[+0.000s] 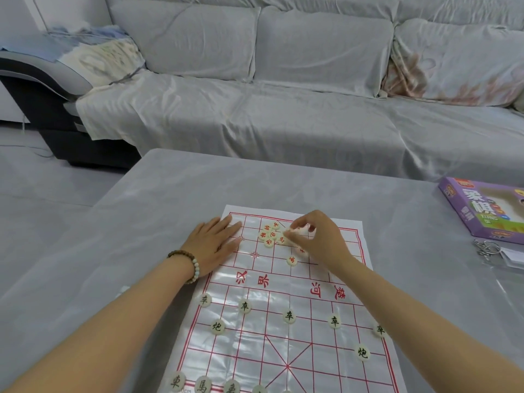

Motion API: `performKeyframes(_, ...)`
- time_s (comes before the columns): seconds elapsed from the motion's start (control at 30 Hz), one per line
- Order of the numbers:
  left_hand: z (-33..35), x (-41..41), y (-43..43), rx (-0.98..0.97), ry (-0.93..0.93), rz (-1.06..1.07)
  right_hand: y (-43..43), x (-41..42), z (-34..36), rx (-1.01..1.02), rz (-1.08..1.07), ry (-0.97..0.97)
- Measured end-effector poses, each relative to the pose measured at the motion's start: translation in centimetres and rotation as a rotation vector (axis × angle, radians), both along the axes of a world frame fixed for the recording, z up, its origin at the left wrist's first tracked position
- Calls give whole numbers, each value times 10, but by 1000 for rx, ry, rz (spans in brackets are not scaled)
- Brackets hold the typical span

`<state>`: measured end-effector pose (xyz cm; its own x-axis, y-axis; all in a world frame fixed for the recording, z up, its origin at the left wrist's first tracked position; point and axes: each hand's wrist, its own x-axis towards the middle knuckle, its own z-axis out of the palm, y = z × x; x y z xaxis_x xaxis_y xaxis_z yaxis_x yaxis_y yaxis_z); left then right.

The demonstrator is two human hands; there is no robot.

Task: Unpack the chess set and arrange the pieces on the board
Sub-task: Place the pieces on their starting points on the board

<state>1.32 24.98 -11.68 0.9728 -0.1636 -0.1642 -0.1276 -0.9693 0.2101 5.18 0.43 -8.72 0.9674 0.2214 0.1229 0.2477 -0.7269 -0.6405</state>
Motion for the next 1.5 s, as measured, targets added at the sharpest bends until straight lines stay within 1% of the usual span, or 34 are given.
performKeyframes(0.1, -7, 0, 6, 10, -60, -8, 21, -20, -3, -54, 107, -3)
performKeyframes(0.17, -10, 0, 8, 11, -98, -4, 31, -29, -4, -121, 138, -13)
performKeyframes(0.27, -13, 0, 8, -7, -137, 4, 39, -33, -7, -271, 189, -53)
performKeyframes(0.33, -14, 0, 8, -30, -155, 16, 39, -33, -7, -305, 204, -49)
performKeyframes(0.53, -13, -1, 9, -76, -177, 23, 35, -34, -7, -291, 258, -12)
performKeyframes(0.67, -11, -2, 7, -81, -178, 27, 44, -32, -7, -318, 225, 1)
performKeyframes(0.93, -12, 0, 7, -43, -175, 26, 53, -32, -11, -286, 171, 4)
performKeyframes(1.0, -11, 0, 7, -38, -173, 18, 49, -32, -6, -218, 156, 3)
performKeyframes(1.07, -10, -1, 7, -22, -159, 13, 39, -28, 0, -93, 99, -1)
performKeyframes(1.13, -9, -2, 7, -8, -160, 6, 24, -25, 8, -41, 56, -4)
performKeyframes(1.27, -11, -3, 8, 3, -149, -3, -1, -24, 14, -80, 69, 19)
performKeyframes(1.5, -11, -5, 8, -34, -144, 17, -13, -28, 5, -266, 135, 19)
